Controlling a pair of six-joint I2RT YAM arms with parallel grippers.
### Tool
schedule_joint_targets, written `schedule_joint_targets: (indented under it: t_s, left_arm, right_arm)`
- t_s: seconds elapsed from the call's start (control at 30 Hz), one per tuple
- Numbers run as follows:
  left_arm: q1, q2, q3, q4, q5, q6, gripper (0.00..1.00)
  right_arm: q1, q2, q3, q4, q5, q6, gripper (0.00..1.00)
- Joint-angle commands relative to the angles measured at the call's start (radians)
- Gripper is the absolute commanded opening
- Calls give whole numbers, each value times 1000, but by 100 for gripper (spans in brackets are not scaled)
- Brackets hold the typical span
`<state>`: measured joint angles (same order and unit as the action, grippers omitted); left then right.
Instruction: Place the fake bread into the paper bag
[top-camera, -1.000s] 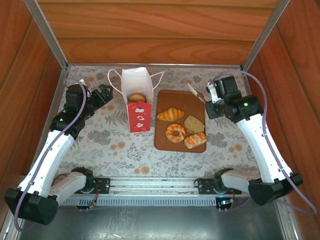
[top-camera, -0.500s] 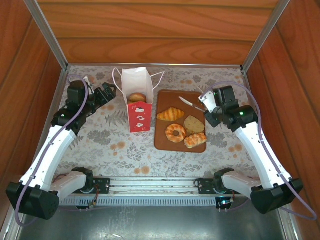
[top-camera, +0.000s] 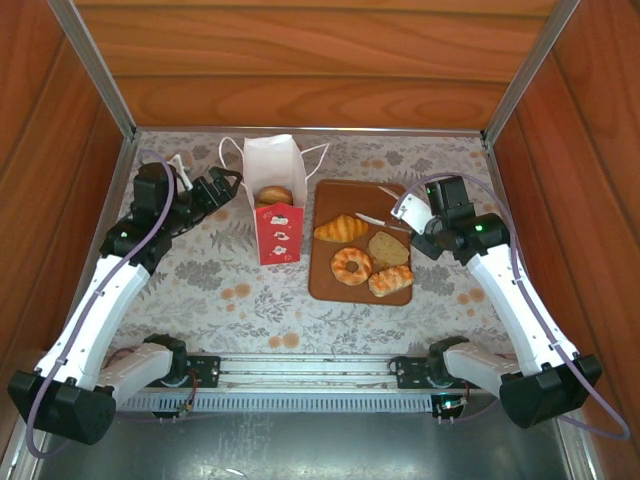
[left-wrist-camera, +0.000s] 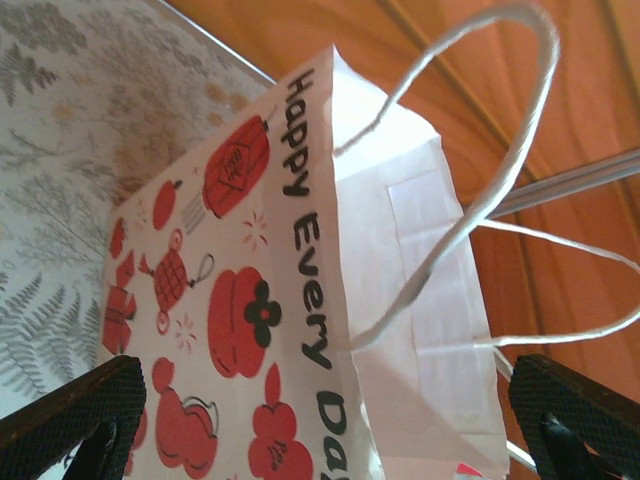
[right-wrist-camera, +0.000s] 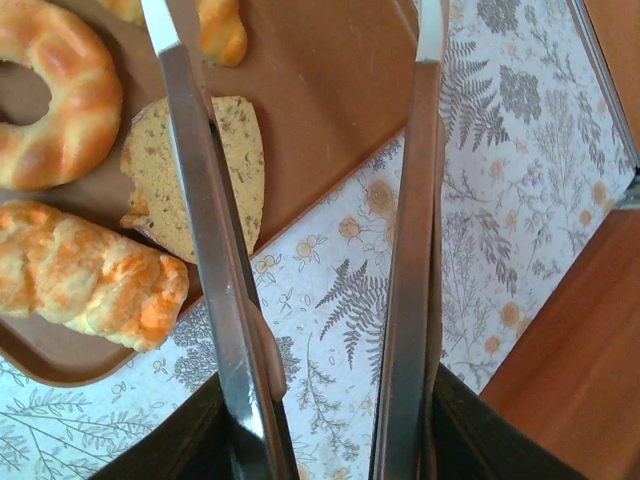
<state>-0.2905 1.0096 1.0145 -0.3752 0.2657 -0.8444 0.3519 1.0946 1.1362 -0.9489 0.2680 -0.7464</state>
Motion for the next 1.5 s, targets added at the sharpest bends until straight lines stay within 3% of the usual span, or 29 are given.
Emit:
schedule_joint_targets:
  t_s: [0.0,0.3,0.7,0.9,1.47]
  left_arm:
    - [-48,29,-9,2,5,-39,98]
    - [-123,150,14,50,-14,-104,96]
    - [-144,231,19,83,-112,-118,88]
    - [-145,240,12,95,-120,-130,86]
    - [-145,231,2,99,-136,-145,82]
  right_arm:
    - [-7,0,2,7,-42,-122,44]
    - [26,65,34,14,-68,-189,44]
    - [113,220,76,60,-53,-206,46]
    - [118,297,122,49,-51,-188,50]
    - [103,469,160,18,-18,-137,48]
